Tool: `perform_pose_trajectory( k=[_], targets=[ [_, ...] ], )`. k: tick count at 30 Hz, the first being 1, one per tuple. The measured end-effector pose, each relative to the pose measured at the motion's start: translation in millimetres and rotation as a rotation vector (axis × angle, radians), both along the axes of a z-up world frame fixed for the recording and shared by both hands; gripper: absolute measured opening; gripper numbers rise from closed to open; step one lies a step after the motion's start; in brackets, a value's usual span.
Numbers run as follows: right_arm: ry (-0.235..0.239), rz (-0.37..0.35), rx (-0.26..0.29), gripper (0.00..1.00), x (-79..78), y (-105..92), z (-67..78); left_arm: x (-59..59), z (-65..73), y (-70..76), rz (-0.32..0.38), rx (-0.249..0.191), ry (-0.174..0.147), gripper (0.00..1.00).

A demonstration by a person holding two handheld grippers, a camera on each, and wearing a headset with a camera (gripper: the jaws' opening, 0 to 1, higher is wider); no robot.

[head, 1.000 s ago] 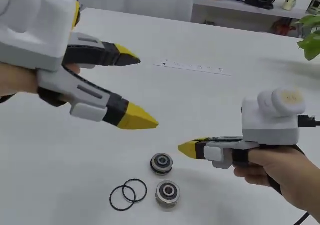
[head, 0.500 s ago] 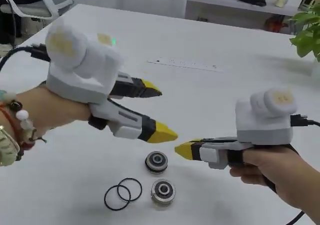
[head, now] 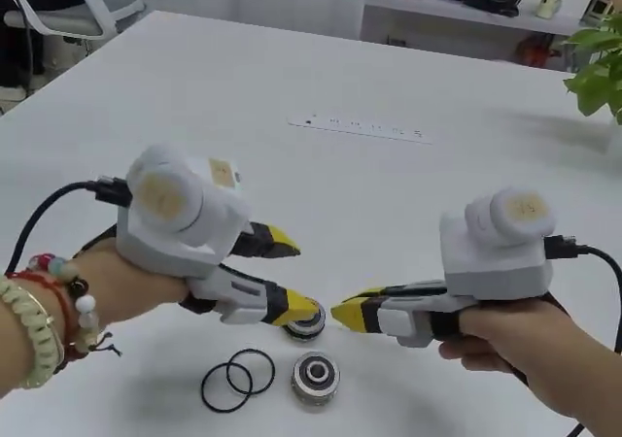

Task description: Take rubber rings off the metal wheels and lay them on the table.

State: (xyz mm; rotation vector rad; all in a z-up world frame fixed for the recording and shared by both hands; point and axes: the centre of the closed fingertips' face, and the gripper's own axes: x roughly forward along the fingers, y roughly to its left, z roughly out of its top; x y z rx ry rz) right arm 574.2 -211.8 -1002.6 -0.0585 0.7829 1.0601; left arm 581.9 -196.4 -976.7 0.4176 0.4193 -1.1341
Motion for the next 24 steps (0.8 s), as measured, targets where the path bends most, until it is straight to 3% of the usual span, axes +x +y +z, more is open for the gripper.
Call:
perform_pose_trajectory(
  k=[4,8,10,11,16,19,24],
  targets=[
    [-0.012,0.024,-0.029,0.09,-2.4,-0.7,-4.7,-3.5,-7.6,-2.9,-0.016,0.038,-0.004,0.31],
    [-0.012,0.033,-0.032,0.09,-3.0,-0.5,-5.6,-5.1,-17.3,-0.9,-0.017,0.047,0.026,0.26],
    [-0.011,0.038,-0.034,0.09,-3.9,0.1,-6.5,-6.4,-25.0,3.0,-0.018,0.076,0.033,0.24],
    [-0.01,0.039,-0.035,0.09,-4.1,0.3,-6.9,-5.4,-19.9,-0.7,-0.011,0.032,0.032,0.22],
    [-0.01,0.047,-0.04,0.09,-5.2,0.8,-8.8,-9.5,-22.8,-1.2,-0.005,0.032,0.063,0.14],
    [-0.016,0.052,-0.045,0.1,-5.5,1.5,-9.8,-9.7,-23.2,-0.8,-0.01,0.047,0.044,0.14],
    [-0.063,0.091,-0.07,0.13,-6.8,4.9,-12.8,-8.6,-23.4,-0.8,0.001,0.032,0.06,0.14]
  ],
)
